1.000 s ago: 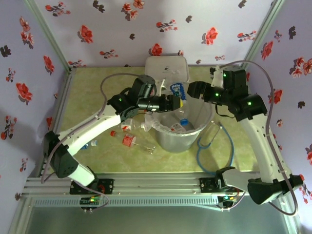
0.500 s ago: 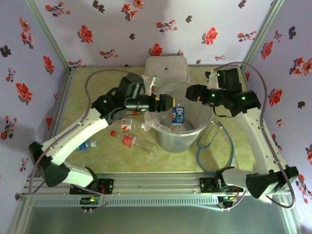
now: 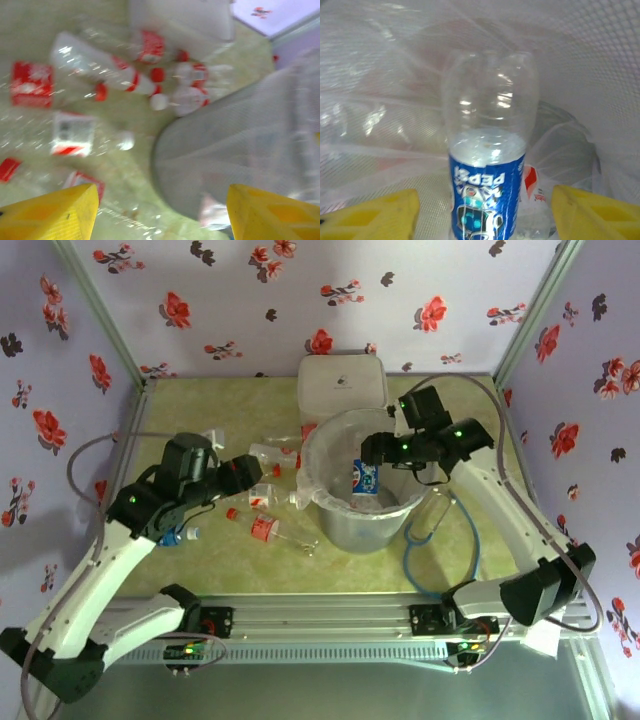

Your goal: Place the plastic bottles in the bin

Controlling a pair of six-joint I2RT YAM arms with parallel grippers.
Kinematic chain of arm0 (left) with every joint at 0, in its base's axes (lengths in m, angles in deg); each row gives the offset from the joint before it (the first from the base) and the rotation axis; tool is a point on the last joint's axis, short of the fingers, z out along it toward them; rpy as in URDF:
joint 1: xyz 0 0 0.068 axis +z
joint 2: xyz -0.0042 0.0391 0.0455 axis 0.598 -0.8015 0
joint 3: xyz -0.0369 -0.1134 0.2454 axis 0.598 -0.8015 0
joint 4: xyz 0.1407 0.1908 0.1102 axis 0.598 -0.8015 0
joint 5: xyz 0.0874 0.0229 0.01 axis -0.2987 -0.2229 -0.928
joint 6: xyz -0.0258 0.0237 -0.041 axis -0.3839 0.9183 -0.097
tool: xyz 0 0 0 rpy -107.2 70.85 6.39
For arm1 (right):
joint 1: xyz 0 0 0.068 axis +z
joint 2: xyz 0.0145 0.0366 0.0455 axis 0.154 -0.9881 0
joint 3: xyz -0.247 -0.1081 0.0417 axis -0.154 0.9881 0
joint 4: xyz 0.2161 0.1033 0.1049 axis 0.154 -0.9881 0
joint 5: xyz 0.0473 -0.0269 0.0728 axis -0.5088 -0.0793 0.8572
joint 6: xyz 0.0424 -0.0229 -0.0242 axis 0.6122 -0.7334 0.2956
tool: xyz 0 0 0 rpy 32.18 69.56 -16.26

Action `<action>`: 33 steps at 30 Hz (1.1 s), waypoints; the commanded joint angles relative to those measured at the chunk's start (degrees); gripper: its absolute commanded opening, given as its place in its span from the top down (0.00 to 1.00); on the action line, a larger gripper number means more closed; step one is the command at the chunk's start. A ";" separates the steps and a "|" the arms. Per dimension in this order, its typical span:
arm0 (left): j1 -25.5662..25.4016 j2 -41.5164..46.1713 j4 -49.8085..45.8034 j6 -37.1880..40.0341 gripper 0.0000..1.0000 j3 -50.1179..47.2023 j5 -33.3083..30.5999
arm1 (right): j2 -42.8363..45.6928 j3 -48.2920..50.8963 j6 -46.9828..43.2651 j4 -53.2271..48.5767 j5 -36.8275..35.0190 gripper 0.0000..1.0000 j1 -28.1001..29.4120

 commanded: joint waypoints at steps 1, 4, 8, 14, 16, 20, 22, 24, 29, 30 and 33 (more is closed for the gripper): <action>1.68 3.76 -3.27 -4.10 0.32 -3.52 -3.94 | -1.84 1.86 2.94 3.81 -4.77 0.24 2.00; 2.44 5.26 -4.08 -4.47 0.32 -5.31 -4.67 | -3.63 2.87 3.75 6.51 -5.81 0.25 3.31; 2.87 5.11 -4.69 -4.23 0.32 -6.77 -4.95 | -4.69 4.17 4.86 8.97 -4.37 0.35 3.98; 3.35 4.56 -3.07 -3.77 0.32 -8.46 -4.95 | -3.60 3.83 4.71 7.19 -0.50 0.53 4.48; 3.48 4.00 -2.76 -3.36 0.32 -8.55 -4.87 | -3.04 3.64 4.33 5.64 0.38 0.56 4.60; 3.52 2.75 -2.90 -2.59 0.32 -8.14 -4.44 | -3.31 3.58 4.18 4.50 4.80 0.59 5.04; 3.68 2.50 -2.97 -2.34 0.32 -7.85 -4.25 | -4.69 3.14 3.89 3.83 7.99 0.59 6.22; 3.68 2.56 -3.23 -2.11 0.32 -7.59 -4.23 | -6.33 1.87 2.42 1.55 8.77 0.59 7.79; 3.95 3.14 -3.28 -1.98 0.32 -8.00 -4.17 | -9.69 0.77 -1.30 -3.39 4.68 0.58 9.23; 4.03 3.07 -3.15 -2.02 0.32 -8.19 -4.16 | -10.43 1.17 -1.50 -3.39 3.35 0.58 9.20; 4.03 2.86 -2.59 -2.11 0.32 -8.62 -3.99 | -12.22 3.58 -0.54 -1.35 -0.53 0.59 9.17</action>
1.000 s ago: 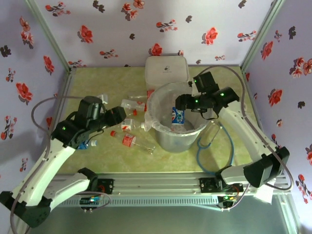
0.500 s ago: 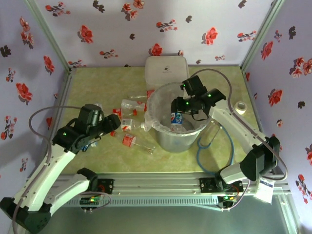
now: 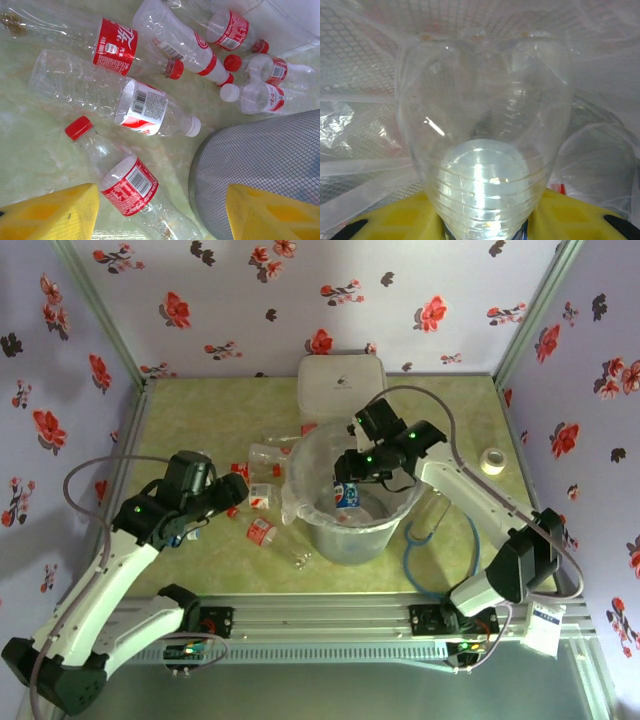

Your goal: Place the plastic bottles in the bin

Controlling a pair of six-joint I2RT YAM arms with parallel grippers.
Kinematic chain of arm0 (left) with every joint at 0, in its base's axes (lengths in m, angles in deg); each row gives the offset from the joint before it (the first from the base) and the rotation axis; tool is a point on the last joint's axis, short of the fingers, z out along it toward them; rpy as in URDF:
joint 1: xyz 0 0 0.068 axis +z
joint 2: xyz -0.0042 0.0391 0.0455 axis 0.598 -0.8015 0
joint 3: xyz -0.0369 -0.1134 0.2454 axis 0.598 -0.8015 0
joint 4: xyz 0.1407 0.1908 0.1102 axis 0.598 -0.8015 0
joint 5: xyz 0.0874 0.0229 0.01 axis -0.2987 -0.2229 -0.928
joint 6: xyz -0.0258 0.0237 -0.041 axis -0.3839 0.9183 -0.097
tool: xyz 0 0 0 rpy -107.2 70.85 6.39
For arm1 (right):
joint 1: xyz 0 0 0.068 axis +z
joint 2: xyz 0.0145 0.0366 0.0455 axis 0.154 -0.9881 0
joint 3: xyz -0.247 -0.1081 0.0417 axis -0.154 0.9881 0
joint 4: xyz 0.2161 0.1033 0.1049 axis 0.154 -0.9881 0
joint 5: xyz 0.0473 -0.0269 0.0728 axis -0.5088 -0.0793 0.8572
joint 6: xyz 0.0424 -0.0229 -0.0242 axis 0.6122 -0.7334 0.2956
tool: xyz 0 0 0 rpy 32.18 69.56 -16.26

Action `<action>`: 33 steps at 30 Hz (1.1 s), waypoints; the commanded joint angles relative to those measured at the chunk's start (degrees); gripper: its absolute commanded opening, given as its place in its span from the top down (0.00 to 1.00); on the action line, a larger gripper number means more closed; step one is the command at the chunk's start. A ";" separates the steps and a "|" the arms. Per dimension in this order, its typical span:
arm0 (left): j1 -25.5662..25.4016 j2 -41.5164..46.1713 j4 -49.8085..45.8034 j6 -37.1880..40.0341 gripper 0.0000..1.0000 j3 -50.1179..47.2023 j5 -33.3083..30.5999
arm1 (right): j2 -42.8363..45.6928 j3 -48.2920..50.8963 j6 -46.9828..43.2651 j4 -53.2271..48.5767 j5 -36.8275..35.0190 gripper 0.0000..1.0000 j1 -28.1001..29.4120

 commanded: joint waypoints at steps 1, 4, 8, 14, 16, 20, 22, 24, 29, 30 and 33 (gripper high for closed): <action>0.49 0.41 0.50 1.15 0.32 -0.78 -0.25 | -3.54 3.74 -0.09 -3.17 -4.49 0.59 0.38; 0.66 0.23 1.18 1.09 0.32 -1.14 -0.23 | -3.30 8.91 4.93 4.63 -4.31 0.61 0.69; 0.76 -0.37 2.15 0.72 0.32 -1.44 -0.23 | -0.50 14.96 10.96 13.82 -5.78 0.64 1.95; 0.75 -1.33 3.85 0.83 0.32 -1.50 0.19 | 9.95 14.32 10.68 15.34 -6.36 0.64 1.96; 0.73 -1.88 4.89 0.94 0.32 -1.50 0.74 | 12.61 12.91 9.87 14.25 -5.12 0.64 1.96; 0.84 -2.94 7.10 0.91 0.32 -1.08 2.23 | 16.60 11.92 8.20 14.39 -2.54 0.64 1.96; 0.84 -3.21 8.11 1.02 0.32 -0.76 2.82 | 18.95 13.21 5.58 17.30 -1.03 0.66 1.96; 0.84 -3.33 8.91 1.02 0.33 -0.46 3.18 | 21.37 15.32 1.81 21.30 0.85 0.72 1.96; 0.84 -3.51 10.87 1.20 0.33 -0.18 4.06 | 27.79 24.06 -8.88 36.95 6.09 0.79 1.87; 0.84 -3.54 11.18 1.20 0.33 -0.09 4.21 | 28.61 25.19 -11.35 38.84 6.96 0.79 1.87; 0.84 -3.66 12.38 1.11 0.33 -0.27 4.50 | 29.73 27.28 -19.18 41.05 10.63 0.79 1.87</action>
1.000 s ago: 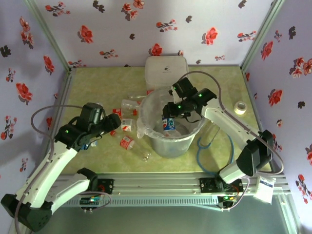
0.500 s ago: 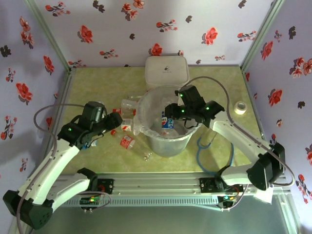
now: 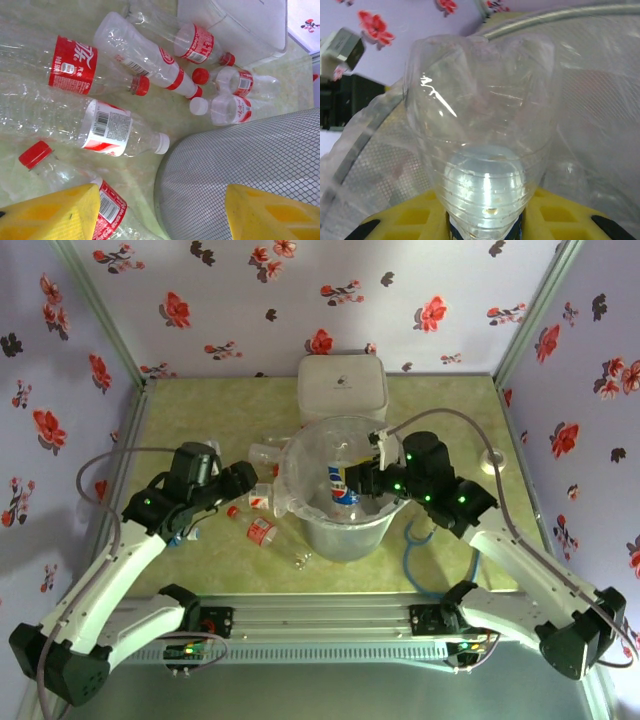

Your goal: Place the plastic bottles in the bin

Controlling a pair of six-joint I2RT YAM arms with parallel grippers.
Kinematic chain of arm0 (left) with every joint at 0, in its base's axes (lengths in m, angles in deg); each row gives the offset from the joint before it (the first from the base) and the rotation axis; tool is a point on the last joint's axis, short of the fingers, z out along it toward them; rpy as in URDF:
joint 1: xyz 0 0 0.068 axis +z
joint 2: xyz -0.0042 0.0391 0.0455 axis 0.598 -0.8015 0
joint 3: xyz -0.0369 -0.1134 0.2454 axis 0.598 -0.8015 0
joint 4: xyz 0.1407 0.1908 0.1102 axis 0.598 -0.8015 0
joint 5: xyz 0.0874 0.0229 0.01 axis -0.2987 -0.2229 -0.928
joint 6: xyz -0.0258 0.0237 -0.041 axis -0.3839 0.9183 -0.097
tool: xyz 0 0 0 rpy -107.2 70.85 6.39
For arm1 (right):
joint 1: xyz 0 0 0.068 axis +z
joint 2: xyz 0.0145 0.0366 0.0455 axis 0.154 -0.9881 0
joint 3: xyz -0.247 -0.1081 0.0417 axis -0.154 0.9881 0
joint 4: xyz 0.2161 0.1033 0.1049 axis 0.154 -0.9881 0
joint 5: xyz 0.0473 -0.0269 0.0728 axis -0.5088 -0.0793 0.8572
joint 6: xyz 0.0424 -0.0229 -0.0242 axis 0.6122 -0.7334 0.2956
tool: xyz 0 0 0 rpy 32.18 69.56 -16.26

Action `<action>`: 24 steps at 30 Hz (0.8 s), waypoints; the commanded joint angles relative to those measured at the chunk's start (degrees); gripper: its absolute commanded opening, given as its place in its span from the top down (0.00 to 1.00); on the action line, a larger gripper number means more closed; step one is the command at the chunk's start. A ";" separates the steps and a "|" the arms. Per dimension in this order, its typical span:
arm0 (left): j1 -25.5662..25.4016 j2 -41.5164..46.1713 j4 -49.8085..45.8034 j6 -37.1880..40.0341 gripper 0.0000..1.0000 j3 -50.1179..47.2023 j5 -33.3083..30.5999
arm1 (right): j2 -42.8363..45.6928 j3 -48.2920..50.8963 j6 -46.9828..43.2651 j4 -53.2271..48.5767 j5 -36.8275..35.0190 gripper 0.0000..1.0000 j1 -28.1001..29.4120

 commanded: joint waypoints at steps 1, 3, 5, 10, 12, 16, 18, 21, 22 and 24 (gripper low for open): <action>0.45 -0.28 2.92 1.03 0.33 0.51 1.17 | 1.71 3.11 -12.87 8.45 5.89 0.79 0.36; 0.45 -0.41 3.84 0.93 0.33 0.32 1.23 | 2.79 6.44 -16.78 12.29 7.20 0.79 0.37; 0.41 -0.80 4.45 0.83 0.33 0.28 1.41 | 3.70 8.64 -18.24 14.86 7.23 0.77 0.45; 0.49 -1.43 3.04 1.29 0.33 0.92 1.35 | 4.42 7.52 -20.51 11.56 5.51 0.35 0.45; 0.78 -1.30 1.82 1.47 0.32 1.19 1.34 | 4.51 6.12 -21.47 9.46 4.46 0.25 0.45; 1.40 -1.12 -3.72 2.21 0.30 2.37 0.28 | 4.42 3.39 -21.80 7.50 2.98 0.02 0.37; 1.83 -0.23 -7.63 2.36 0.30 2.78 -1.32 | 4.35 1.99 -22.16 6.86 2.24 0.01 0.32; 3.07 2.21 -13.62 1.39 0.28 2.78 -3.82 | 3.81 -0.48 -22.04 5.49 -0.78 0.01 0.29; 3.82 3.23 -16.38 0.67 0.28 2.57 -4.91 | 3.38 -1.82 -21.68 4.43 -2.25 0.01 0.28; 5.23 5.12 -21.44 -1.11 0.25 2.13 -7.96 | 2.32 -4.54 -20.22 2.34 -5.41 0.01 0.11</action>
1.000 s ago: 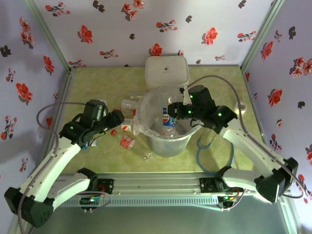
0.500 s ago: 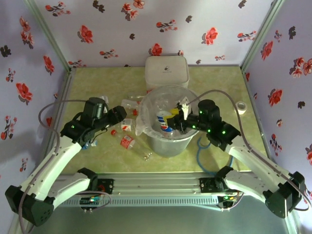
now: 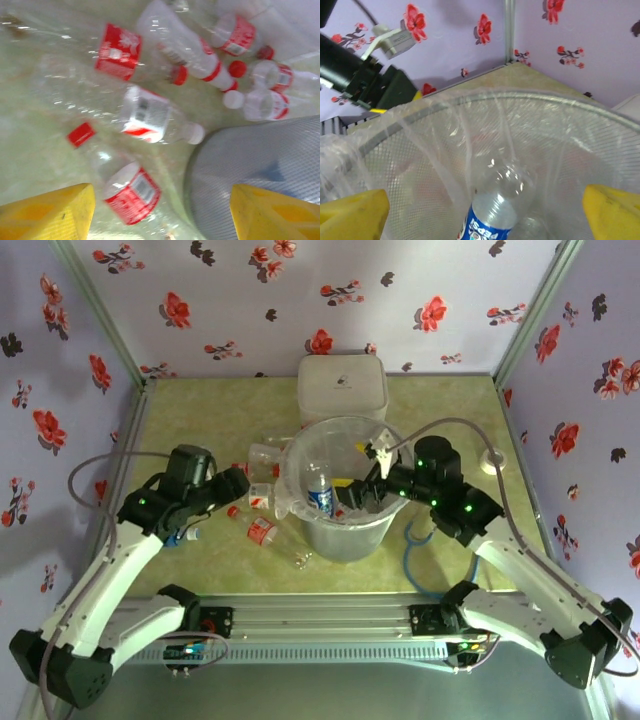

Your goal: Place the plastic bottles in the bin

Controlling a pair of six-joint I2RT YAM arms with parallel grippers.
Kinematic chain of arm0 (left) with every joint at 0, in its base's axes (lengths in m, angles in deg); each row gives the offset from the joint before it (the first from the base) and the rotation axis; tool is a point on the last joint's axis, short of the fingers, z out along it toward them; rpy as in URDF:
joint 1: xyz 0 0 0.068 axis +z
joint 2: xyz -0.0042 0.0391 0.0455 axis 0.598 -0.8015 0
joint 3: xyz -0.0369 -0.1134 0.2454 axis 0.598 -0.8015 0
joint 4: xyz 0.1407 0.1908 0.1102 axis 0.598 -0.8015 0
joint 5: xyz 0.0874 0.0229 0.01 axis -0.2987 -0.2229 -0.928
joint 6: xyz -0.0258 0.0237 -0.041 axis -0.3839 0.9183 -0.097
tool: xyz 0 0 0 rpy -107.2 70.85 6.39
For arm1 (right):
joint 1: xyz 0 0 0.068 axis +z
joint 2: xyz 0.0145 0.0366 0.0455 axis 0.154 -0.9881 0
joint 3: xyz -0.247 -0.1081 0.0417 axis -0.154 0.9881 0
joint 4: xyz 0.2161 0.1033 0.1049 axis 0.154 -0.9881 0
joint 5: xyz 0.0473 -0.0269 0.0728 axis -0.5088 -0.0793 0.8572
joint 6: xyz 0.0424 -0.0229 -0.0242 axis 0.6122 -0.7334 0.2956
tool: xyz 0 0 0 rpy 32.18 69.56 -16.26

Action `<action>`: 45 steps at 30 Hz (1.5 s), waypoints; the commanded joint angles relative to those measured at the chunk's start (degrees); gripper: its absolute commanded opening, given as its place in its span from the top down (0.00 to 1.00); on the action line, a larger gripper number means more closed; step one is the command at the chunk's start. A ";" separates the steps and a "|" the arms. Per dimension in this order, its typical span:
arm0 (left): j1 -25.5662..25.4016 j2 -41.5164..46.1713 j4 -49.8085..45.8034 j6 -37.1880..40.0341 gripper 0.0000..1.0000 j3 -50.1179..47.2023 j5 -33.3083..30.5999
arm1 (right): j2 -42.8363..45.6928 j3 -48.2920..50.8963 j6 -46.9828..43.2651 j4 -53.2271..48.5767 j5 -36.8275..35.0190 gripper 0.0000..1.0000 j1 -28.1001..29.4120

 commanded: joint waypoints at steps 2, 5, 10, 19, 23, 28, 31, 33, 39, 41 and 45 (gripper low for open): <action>2.84 4.33 -14.75 -4.02 0.19 0.90 -8.61 | -2.00 -7.09 2.38 -4.92 -8.41 0.01 -0.33; 4.19 6.94 -16.76 -7.96 0.06 -0.99 -12.94 | -4.28 -11.30 6.63 -8.32 -13.91 0.01 -1.30; 10.85 8.20 -13.24 -12.52 0.00 -7.49 -13.10 | -7.69 -16.67 13.00 -14.18 -15.41 0.01 -4.68; 27.93 5.75 -0.59 -18.92 0.00 -18.50 -10.52 | -7.02 -20.07 12.16 -20.35 -15.20 0.01 -9.28; 32.31 2.19 8.10 -17.11 0.02 -23.25 -8.54 | -5.93 -20.45 11.15 -22.57 -14.80 0.01 -11.08; 33.50 -5.86 15.27 -15.23 0.07 -24.64 -7.17 | -5.36 -20.41 11.00 -25.00 -14.64 0.01 -11.87; 33.54 -7.62 17.56 -15.31 0.17 -25.24 -6.15 | -4.30 -19.71 11.00 -24.67 -12.48 0.01 -12.50; 33.50 -7.63 18.48 -14.98 0.26 -25.60 -6.37 | -3.59 -19.11 11.60 -23.65 -8.65 0.01 -13.13; 33.54 -3.91 16.47 -12.43 0.46 -24.96 -6.51 | -3.79 -19.81 14.75 -22.36 -2.54 0.01 -14.98; 33.51 -2.06 14.58 -10.73 0.47 -23.86 -6.51 | -4.54 -20.46 15.80 -22.37 -1.86 0.01 -15.43; 33.42 2.47 10.78 -6.47 0.48 -18.96 -4.29 | -6.55 -22.38 18.03 -22.03 -0.23 0.01 -15.55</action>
